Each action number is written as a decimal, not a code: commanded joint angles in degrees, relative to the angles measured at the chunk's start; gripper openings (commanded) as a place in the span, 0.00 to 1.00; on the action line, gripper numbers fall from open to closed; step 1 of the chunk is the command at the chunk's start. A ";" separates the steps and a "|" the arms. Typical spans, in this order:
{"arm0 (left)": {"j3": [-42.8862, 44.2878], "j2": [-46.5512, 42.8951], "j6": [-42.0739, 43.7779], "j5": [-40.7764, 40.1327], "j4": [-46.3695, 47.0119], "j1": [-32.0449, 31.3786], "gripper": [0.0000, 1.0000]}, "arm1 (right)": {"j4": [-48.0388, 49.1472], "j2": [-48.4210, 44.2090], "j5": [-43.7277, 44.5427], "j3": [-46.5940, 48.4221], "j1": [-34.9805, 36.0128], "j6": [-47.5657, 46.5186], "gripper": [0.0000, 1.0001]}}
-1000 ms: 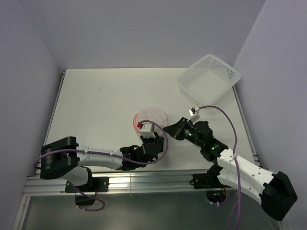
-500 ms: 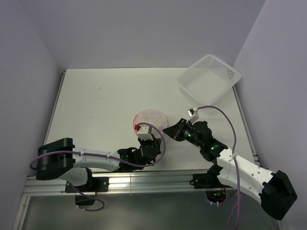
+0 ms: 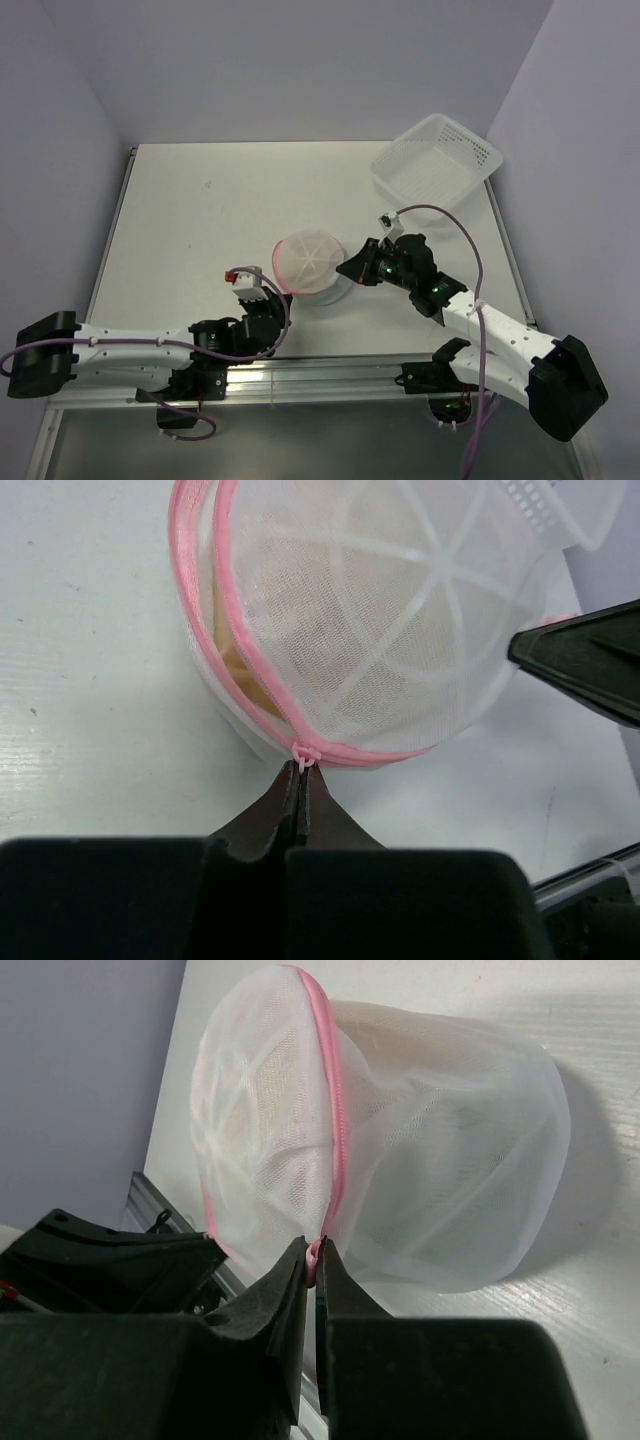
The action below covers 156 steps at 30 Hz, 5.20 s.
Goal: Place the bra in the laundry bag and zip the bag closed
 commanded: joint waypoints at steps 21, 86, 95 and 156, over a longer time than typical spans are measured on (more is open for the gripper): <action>7.27 6.65 7.35 2.79 14.05 -4.31 0.00 | -0.92 -15.67 4.23 -8.77 11.21 9.73 0.98; 13.07 13.59 14.11 -2.23 13.53 -8.63 0.00 | -5.31 -11.02 5.46 -1.57 8.03 2.87 0.72; 11.76 11.58 12.27 -2.22 10.99 -8.45 0.00 | 1.02 -3.90 4.57 -0.78 8.93 4.02 0.13; 4.38 -4.75 7.71 3.93 0.80 -3.00 0.00 | 0.94 3.57 5.73 7.48 3.41 -1.60 0.00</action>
